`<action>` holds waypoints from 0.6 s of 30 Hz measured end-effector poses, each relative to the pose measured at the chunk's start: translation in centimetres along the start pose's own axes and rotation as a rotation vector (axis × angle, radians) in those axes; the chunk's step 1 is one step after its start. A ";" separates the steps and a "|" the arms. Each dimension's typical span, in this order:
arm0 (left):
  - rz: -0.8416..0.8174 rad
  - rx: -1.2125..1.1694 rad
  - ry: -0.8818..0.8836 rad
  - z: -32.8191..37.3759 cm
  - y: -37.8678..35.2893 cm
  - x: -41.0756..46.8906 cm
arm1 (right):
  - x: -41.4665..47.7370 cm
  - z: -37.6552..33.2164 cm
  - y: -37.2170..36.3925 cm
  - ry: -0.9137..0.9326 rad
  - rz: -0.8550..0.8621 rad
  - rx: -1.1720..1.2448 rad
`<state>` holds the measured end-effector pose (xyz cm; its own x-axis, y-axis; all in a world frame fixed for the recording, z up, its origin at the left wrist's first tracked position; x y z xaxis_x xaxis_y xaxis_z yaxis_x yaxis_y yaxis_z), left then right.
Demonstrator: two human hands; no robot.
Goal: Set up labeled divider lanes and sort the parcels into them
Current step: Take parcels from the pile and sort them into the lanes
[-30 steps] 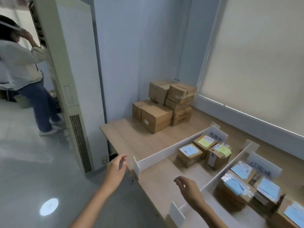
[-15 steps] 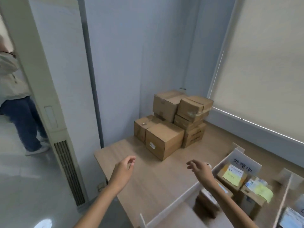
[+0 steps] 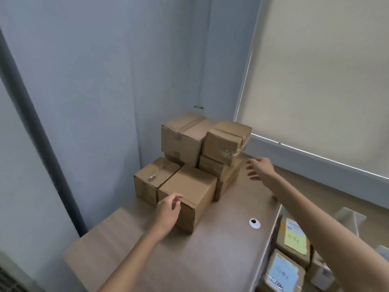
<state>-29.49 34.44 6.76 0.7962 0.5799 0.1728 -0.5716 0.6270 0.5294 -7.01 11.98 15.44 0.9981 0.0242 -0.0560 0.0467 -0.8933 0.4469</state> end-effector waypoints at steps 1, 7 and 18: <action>-0.030 -0.006 -0.012 -0.2 -0.8 1.8 | 1.4 -0.4 -0.5 -0.029 0.023 -0.002; -0.177 -0.056 -0.052 -1.0 -4.5 11.2 | 9.3 -2.3 -4.3 -0.223 0.147 0.055; -0.306 -0.119 0.011 -5.7 -8.7 18.5 | 16.4 -2.6 -12.2 -0.550 0.146 0.339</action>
<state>-10.88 42.66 0.61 0.9326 0.3607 0.0115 -0.3263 0.8291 0.4540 8.89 24.43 11.38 0.8235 -0.2607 -0.5040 -0.1926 -0.9639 0.1839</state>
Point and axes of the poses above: each hand's wrist, its own x-axis towards the middle knuckle, its own y-axis out of the back of the hand, z = x × y, the point moved 4 cm from there along x, towards the middle knuckle, and after that the axes turned 6 degrees about z, right-handed, at the moved point
